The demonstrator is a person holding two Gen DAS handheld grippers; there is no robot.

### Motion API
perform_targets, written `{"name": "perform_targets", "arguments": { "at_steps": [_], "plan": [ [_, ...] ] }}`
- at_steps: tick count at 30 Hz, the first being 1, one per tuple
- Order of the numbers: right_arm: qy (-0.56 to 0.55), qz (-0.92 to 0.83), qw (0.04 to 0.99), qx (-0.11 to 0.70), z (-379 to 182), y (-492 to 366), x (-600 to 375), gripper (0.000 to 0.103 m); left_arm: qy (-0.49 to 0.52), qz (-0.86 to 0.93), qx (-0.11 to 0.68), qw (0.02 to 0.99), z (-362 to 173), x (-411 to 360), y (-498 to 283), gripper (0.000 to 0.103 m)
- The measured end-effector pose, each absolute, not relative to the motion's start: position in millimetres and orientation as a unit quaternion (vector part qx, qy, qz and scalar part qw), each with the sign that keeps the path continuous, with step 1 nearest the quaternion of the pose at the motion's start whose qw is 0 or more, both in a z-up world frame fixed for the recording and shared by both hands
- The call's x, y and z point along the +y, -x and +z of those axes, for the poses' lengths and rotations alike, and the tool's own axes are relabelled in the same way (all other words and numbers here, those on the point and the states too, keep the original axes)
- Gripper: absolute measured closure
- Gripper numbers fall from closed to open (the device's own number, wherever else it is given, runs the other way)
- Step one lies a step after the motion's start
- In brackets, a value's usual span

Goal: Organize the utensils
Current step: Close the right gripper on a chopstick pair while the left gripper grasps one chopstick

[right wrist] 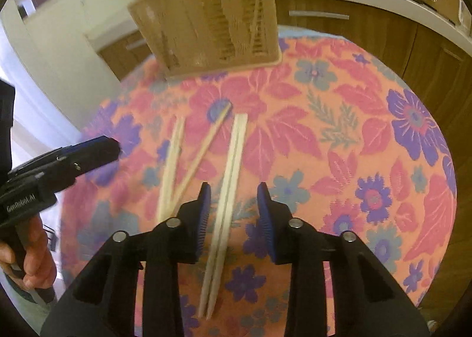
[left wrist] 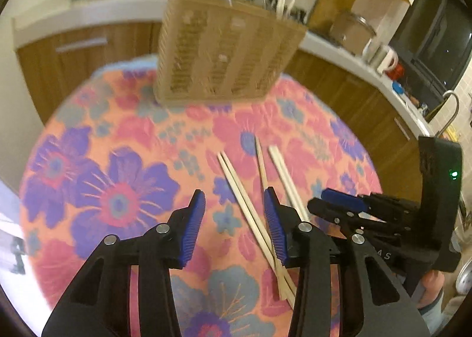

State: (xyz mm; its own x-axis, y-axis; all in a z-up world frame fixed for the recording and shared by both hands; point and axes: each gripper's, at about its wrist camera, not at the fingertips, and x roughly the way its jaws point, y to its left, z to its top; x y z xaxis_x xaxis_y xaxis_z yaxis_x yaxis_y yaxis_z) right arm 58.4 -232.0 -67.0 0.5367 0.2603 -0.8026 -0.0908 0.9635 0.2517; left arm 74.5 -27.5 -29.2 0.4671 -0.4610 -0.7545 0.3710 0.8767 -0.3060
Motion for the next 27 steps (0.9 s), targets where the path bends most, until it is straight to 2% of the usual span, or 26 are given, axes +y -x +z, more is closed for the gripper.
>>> {"name": "perform_targets", "arguments": {
  "at_steps": [3, 9, 13, 15, 17, 22, 27],
  "plan": [
    [-0.098, 0.115, 0.863, 0.482, -76, -66, -229, 0.077, 0.029, -0.237, 0.483, 0.842, -49, -40, -83, 0.074],
    [-0.05, 0.098, 0.872, 0.478, -82, -67, -215, 0.077, -0.01, -0.231, 0.491, 0.84, -59, -57, -85, 0.073],
    [-0.022, 0.086, 0.875, 0.476, -81, -69, -207, 0.078, -0.074, -0.205, 0.493, 0.842, -56, -78, -84, 0.071],
    [-0.005, 0.075, 0.877, 0.475, -81, -69, -203, 0.086, -0.099, -0.194, 0.495, 0.841, -55, -84, -82, 0.071],
    [-0.008, 0.076, 0.876, 0.477, -81, -67, -207, 0.092, -0.119, -0.192, 0.496, 0.839, -54, -85, -80, 0.073],
    [-0.048, 0.09, 0.866, 0.489, -81, -69, -225, 0.092, -0.108, -0.202, 0.505, 0.832, -53, -73, -81, 0.075],
    [-0.056, 0.097, 0.85, 0.514, -79, -79, -226, 0.092, -0.142, -0.183, 0.504, 0.832, -56, -87, -82, 0.07]
  ]
}}
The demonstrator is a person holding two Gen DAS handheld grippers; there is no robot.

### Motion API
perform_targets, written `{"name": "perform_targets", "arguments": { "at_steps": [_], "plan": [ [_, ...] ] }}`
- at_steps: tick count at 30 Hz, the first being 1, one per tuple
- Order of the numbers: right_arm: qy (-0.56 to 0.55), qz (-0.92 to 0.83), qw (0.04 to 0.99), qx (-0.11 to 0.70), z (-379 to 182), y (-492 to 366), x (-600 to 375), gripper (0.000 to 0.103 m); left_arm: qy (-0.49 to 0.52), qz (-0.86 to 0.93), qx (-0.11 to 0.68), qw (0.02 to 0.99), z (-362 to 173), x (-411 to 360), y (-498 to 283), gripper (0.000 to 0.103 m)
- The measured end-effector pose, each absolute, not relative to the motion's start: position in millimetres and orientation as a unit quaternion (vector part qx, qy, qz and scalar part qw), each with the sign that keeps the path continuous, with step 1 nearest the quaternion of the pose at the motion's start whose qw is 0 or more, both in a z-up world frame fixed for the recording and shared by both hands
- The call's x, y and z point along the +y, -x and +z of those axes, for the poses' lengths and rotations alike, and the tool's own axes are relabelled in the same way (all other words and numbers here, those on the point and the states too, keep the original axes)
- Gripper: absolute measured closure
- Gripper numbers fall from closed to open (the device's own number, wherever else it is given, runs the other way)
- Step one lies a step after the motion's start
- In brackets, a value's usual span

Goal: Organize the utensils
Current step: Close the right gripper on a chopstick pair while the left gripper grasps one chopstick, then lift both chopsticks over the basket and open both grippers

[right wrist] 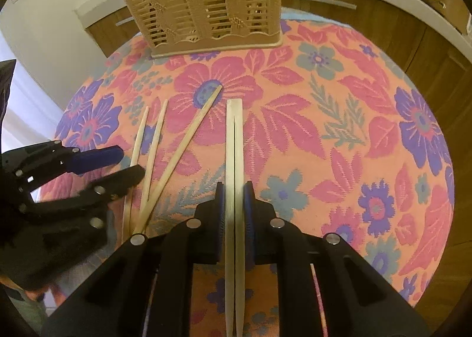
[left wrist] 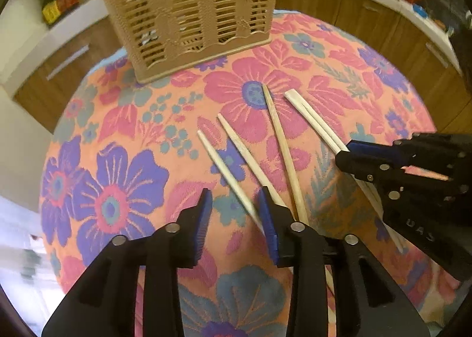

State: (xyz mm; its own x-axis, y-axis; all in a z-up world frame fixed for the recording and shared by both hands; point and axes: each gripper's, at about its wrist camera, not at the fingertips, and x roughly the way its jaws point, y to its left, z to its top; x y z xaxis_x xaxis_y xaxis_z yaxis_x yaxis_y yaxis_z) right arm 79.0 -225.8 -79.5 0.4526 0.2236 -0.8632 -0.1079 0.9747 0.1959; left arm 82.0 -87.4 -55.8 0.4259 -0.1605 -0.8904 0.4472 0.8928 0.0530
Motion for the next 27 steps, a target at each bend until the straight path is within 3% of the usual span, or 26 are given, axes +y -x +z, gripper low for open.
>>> {"name": "perform_targets", "arguments": {
  "at_steps": [4, 6, 9, 13, 16, 20, 23, 27],
  "plan": [
    [-0.036, 0.12, 0.828, 0.547, -77, -95, -220, 0.084, -0.149, -0.189, 0.498, 0.833, -55, -92, -84, 0.075],
    [-0.023, 0.126, 0.817, 0.563, -76, -104, -218, 0.084, -0.158, -0.189, 0.493, 0.834, -55, -89, -82, 0.09],
    [-0.022, 0.133, 0.799, 0.586, -74, -123, -217, 0.084, -0.16, -0.201, 0.49, 0.833, -54, -82, -84, 0.099],
    [0.012, 0.134, 0.798, 0.587, -72, -133, -207, 0.093, -0.134, -0.211, 0.493, 0.834, -52, -66, -90, 0.099],
    [0.02, 0.135, 0.805, 0.577, -71, -131, -205, 0.093, -0.122, -0.209, 0.499, 0.832, -53, -59, -93, 0.098],
    [-0.001, 0.136, 0.815, 0.563, -67, -123, -214, 0.093, -0.117, -0.206, 0.504, 0.83, -53, -54, -96, 0.089],
    [-0.017, 0.147, 0.829, 0.539, -59, -111, -226, 0.093, -0.143, -0.193, 0.494, 0.836, -54, -62, -94, 0.099],
    [-0.036, 0.165, 0.854, 0.492, -36, -99, -237, 0.093, -0.102, -0.203, 0.471, 0.852, -42, -58, -97, 0.099]
  ]
}}
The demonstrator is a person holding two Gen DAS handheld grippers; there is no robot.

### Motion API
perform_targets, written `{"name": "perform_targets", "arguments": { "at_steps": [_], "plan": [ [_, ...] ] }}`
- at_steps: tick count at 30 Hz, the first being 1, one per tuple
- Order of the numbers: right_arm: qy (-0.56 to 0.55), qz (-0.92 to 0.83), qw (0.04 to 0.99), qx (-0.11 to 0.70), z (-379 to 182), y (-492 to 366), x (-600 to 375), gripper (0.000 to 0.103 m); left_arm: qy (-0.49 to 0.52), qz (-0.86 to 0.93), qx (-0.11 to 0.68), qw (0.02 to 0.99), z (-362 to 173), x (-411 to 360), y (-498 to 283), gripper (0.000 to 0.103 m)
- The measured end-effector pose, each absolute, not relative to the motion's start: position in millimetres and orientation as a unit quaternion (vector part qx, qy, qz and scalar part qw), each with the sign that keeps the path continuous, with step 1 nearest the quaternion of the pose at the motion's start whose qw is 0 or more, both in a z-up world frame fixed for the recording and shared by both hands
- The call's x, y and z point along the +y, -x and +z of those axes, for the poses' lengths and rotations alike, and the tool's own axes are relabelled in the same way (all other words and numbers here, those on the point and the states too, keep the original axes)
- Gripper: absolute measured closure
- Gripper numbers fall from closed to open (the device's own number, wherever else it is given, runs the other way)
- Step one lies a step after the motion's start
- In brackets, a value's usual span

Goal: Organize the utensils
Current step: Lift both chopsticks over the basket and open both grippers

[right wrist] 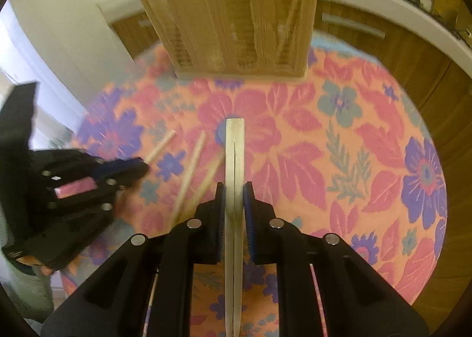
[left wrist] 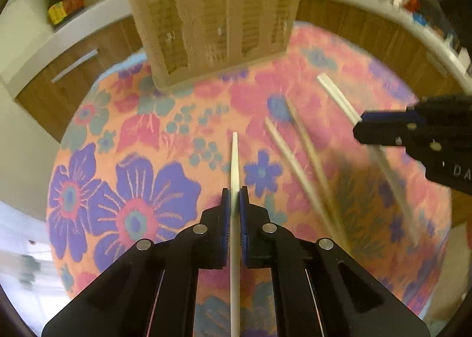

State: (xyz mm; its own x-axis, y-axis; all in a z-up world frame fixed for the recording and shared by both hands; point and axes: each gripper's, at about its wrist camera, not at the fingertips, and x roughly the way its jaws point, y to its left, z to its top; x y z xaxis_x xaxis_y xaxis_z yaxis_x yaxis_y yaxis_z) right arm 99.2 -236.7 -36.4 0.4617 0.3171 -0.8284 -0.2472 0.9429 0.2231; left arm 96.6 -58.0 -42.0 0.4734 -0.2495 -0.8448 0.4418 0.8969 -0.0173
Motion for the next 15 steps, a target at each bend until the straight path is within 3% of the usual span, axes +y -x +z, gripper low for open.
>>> {"name": "perform_targets", "arguments": {
  "at_steps": [15],
  "plan": [
    [-0.075, 0.215, 0.939, 0.257, 127, -129, -247, 0.093, 0.069, -0.249, 0.174, 0.95, 161, -8, -120, 0.099]
  ]
}}
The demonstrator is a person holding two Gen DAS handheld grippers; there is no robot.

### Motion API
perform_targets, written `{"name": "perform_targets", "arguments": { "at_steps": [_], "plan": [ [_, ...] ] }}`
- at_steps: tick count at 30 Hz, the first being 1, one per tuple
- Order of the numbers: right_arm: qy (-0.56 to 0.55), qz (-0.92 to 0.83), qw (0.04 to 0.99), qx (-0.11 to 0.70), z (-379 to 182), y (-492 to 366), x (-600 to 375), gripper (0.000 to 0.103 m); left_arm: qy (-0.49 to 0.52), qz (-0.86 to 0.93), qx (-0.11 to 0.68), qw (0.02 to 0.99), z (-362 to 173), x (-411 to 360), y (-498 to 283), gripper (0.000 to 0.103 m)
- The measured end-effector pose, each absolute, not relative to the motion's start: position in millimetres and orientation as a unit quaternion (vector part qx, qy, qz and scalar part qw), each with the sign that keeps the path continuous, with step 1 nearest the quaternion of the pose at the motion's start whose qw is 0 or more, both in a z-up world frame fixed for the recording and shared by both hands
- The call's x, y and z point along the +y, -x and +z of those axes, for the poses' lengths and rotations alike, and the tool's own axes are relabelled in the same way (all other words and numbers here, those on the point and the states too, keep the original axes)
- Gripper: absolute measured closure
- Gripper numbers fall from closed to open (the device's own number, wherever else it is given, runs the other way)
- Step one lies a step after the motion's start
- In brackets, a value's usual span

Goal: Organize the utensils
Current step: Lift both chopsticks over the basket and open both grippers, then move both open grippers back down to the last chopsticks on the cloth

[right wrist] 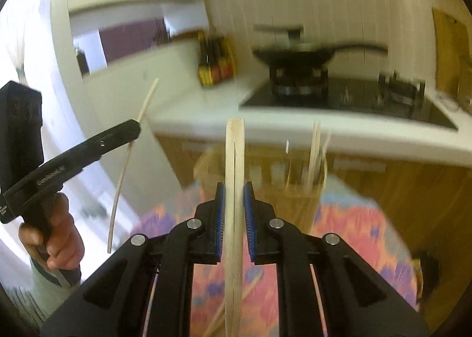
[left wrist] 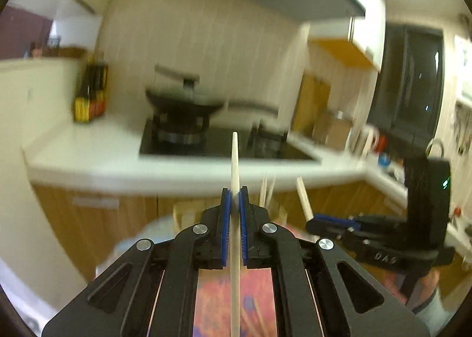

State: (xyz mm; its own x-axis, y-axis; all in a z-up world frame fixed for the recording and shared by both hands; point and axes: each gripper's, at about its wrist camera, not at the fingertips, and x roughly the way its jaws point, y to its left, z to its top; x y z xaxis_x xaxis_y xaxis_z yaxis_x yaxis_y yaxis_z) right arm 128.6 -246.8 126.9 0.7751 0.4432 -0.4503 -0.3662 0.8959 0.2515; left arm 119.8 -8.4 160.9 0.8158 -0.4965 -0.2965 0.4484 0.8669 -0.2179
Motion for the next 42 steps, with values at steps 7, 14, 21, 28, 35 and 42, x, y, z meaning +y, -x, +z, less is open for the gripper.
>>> {"name": "perform_targets", "arguments": {
  "at_steps": [7, 14, 21, 28, 35, 42],
  "plan": [
    [-0.127, 0.205, 0.957, 0.16, 168, -167, -270, 0.093, 0.117, -0.266, 0.071, 0.954, 198, -12, -141, 0.099],
    [-0.113, 0.142, 0.98, 0.082, 172, -201, -272, 0.093, 0.132, -0.248, 0.037, 0.959, 190, -19, -172, 0.099],
    [-0.074, 0.089, 0.992, 0.051, 144, -220, -258, 0.093, 0.143, -0.23, 0.039, 0.962, 155, -16, -212, 0.099],
    [-0.089, 0.08, 0.991, 0.062, 118, -232, -264, 0.092, 0.136, -0.197, 0.049, 0.97, 123, -14, -231, 0.099],
    [-0.085, 0.074, 0.991, 0.072, 103, -217, -264, 0.089, 0.132, -0.208, 0.079, 0.966, 108, -6, -230, 0.087],
    [-0.1, 0.099, 0.984, 0.109, 102, -181, -277, 0.085, 0.141, -0.225, 0.104, 0.958, 111, 16, -205, 0.056]
  ]
}}
